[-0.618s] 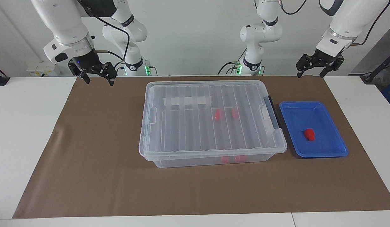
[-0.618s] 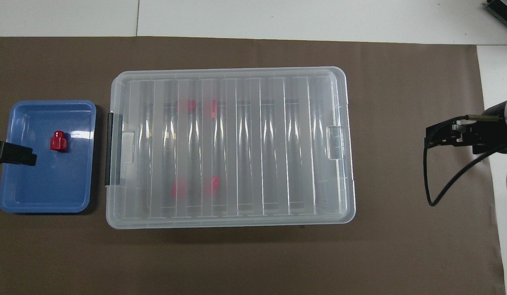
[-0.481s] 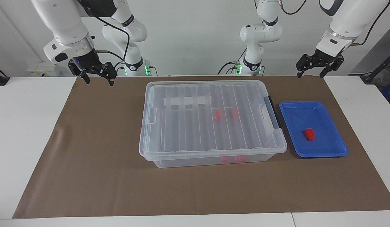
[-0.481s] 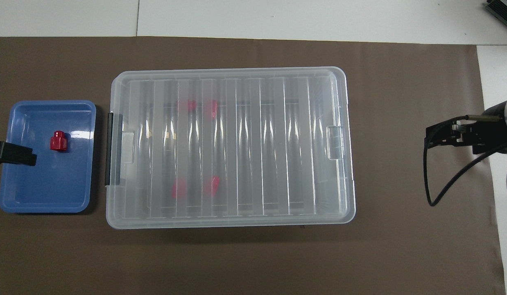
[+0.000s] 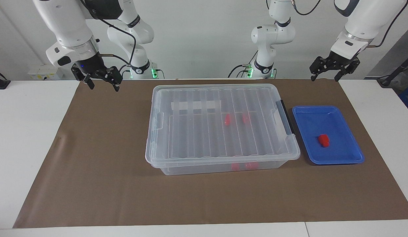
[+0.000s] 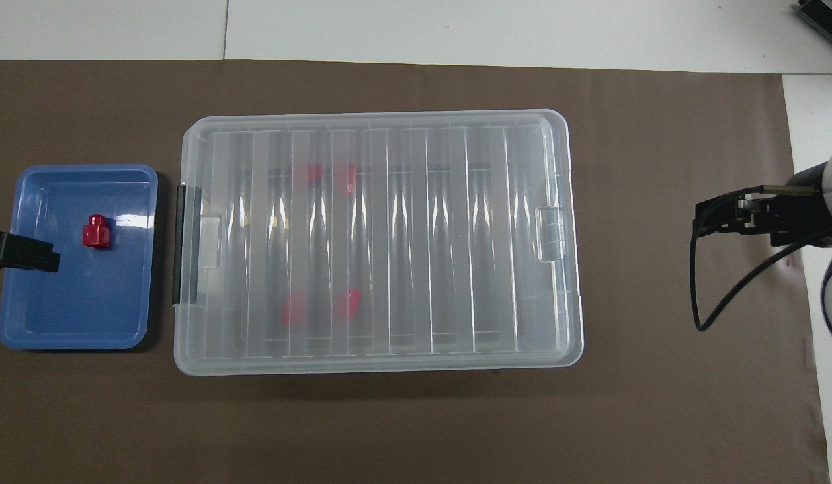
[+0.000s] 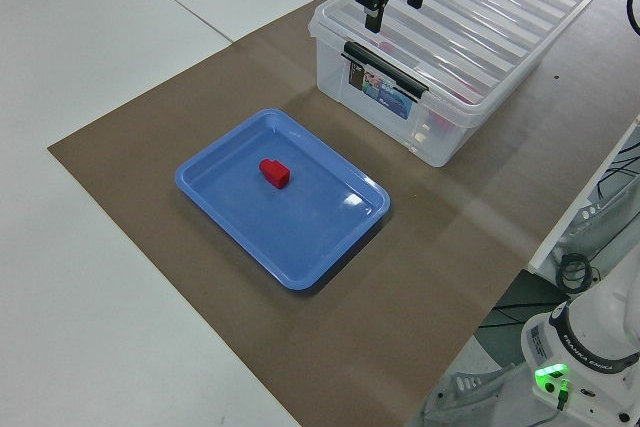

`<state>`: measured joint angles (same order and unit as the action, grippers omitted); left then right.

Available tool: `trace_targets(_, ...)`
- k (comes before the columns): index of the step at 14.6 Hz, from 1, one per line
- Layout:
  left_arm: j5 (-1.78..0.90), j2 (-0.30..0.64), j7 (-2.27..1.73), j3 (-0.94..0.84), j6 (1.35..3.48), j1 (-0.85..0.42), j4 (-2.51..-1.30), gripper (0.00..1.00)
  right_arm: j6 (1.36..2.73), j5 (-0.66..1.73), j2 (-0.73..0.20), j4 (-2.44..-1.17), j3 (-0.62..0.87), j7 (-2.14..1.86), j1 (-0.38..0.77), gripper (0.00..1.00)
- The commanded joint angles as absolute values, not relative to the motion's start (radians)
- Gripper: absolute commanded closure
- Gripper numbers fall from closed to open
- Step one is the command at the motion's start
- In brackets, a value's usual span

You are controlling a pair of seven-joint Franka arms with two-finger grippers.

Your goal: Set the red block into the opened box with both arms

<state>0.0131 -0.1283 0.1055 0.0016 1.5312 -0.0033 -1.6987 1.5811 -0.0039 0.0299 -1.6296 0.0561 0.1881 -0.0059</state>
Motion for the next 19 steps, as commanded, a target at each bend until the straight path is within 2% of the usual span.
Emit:
trace_targets(1, 0.029, -0.13, 0.098, -0.003, 1.522, 0.002, -1.697, 0.0, 1.675, -0.008, 0.072, -1.739, 0.063, 0.166, -0.008, 0.01)
trace_targets(13, 0.029, -0.13, 0.101, -0.005, 1.522, -0.006, -1.697, 0.0, 2.021, 0.034, 0.037, -1.951, 0.064, 0.235, 0.097, 0.02)
trace_targets(19, 0.021, -0.13, 0.101, -0.06, 1.526, -0.029, -1.697, 0.0, 2.128, 0.043, -0.021, -1.957, 0.064, 0.238, 0.14, 0.02)
